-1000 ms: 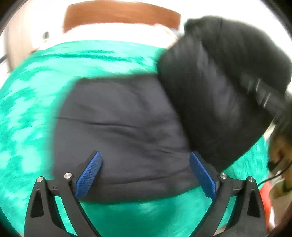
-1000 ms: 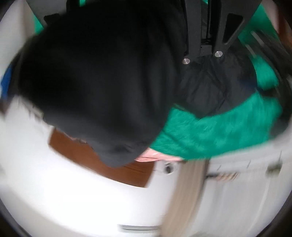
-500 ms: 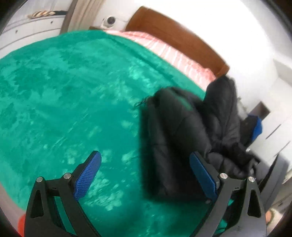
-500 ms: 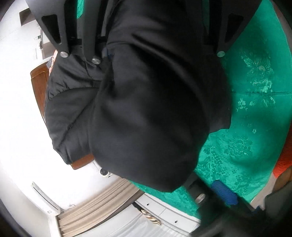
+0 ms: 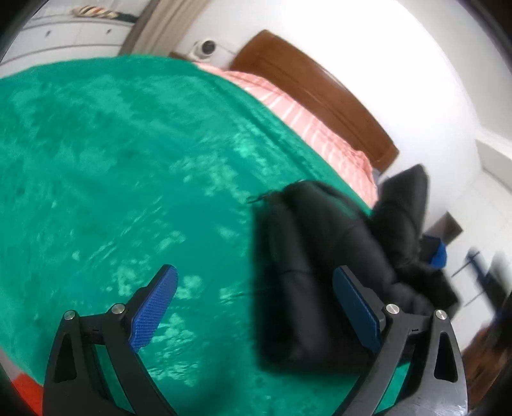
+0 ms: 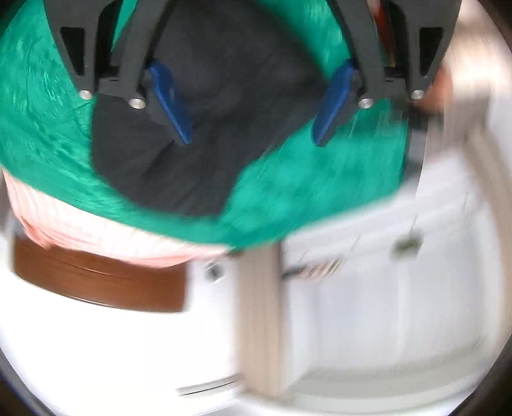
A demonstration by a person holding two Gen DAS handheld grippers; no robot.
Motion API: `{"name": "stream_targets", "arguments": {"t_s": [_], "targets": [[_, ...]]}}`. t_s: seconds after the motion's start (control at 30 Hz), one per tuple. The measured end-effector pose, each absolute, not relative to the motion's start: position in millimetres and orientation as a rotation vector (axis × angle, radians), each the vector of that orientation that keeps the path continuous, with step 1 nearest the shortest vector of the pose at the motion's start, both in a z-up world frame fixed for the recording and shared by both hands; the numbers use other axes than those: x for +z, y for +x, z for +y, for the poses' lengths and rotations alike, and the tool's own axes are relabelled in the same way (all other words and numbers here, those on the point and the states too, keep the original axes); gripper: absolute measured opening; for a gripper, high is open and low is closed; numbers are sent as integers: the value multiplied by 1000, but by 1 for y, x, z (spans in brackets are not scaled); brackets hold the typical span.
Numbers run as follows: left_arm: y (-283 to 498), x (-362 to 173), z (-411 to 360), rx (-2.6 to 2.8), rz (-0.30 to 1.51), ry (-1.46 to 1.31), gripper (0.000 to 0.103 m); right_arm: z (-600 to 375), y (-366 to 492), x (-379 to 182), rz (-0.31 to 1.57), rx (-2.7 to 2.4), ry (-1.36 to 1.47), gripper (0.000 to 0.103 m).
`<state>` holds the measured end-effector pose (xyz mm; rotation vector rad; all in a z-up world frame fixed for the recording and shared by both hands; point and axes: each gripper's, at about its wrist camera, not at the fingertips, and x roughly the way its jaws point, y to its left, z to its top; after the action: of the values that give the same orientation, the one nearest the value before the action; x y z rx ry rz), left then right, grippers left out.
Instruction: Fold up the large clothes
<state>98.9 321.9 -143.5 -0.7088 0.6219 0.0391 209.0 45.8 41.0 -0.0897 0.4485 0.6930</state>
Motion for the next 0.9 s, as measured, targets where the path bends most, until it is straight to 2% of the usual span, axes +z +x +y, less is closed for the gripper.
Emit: {"name": "stream_targets", "arguments": {"t_s": [0.13,0.23,0.37,0.43,0.6,0.9], "targets": [[99,-156,318,60,646,-666,98,32,301,56,553,472,219,86],[100,-160,320,74,651,-655,98,59,363,25,670,422,314,86],[97,-165,330,98,649,-669,98,117,388,-38,791,390,141,87],[96,-168,335,104,656,-684,98,126,382,-55,776,369,44,88],[104,-179,342,100,694,-715,98,151,383,-89,726,285,-177,93],[115,-181,331,89,724,-627,98,157,398,-121,730,274,-264,97]]}}
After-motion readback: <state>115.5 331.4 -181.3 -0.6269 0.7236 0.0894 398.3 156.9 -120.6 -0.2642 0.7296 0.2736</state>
